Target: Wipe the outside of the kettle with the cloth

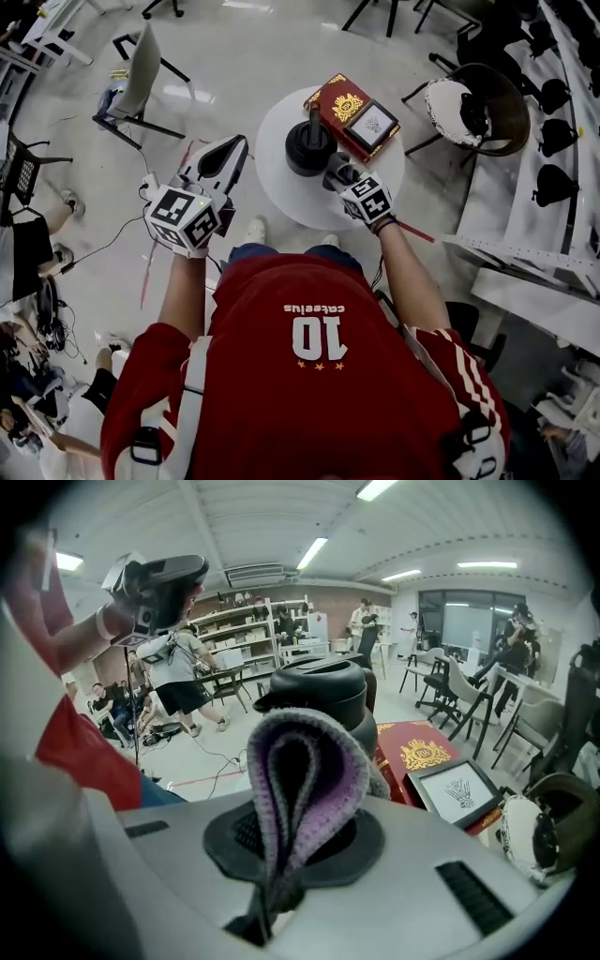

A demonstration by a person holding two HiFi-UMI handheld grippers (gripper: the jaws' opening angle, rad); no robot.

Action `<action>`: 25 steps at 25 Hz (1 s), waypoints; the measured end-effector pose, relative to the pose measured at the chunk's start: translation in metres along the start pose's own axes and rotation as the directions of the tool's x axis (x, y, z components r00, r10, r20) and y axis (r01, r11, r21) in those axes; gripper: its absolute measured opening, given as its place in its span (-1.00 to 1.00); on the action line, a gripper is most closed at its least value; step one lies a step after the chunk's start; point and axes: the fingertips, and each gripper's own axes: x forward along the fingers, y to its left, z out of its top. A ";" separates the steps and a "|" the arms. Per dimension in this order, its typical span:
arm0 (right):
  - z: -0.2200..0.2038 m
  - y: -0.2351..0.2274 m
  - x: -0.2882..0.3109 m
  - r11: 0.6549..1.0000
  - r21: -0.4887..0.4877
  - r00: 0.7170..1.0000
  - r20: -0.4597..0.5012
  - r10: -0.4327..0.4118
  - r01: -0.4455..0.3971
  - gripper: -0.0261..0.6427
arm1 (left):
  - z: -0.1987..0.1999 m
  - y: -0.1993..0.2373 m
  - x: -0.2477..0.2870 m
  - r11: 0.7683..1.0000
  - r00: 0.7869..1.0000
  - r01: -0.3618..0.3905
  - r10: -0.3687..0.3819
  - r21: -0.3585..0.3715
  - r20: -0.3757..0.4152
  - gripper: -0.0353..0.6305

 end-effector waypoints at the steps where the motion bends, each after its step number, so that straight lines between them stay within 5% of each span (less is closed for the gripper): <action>1: 0.000 0.004 0.001 1.000 0.008 1.000 -0.002 0.000 0.000 -0.79 | 0.001 0.002 0.002 1.000 1.000 0.015 -0.015 -0.002 0.003 -0.87; 9: 0.007 0.030 0.016 0.998 0.059 1.000 -0.023 -0.018 0.019 -0.79 | 0.007 0.026 0.008 0.989 0.992 0.126 -0.125 -0.076 0.021 -0.87; 25: 0.032 0.059 0.052 0.950 0.294 0.993 0.021 -0.120 0.109 -0.79 | 0.008 0.079 0.021 0.950 0.948 0.310 -0.313 -0.048 -0.059 -0.87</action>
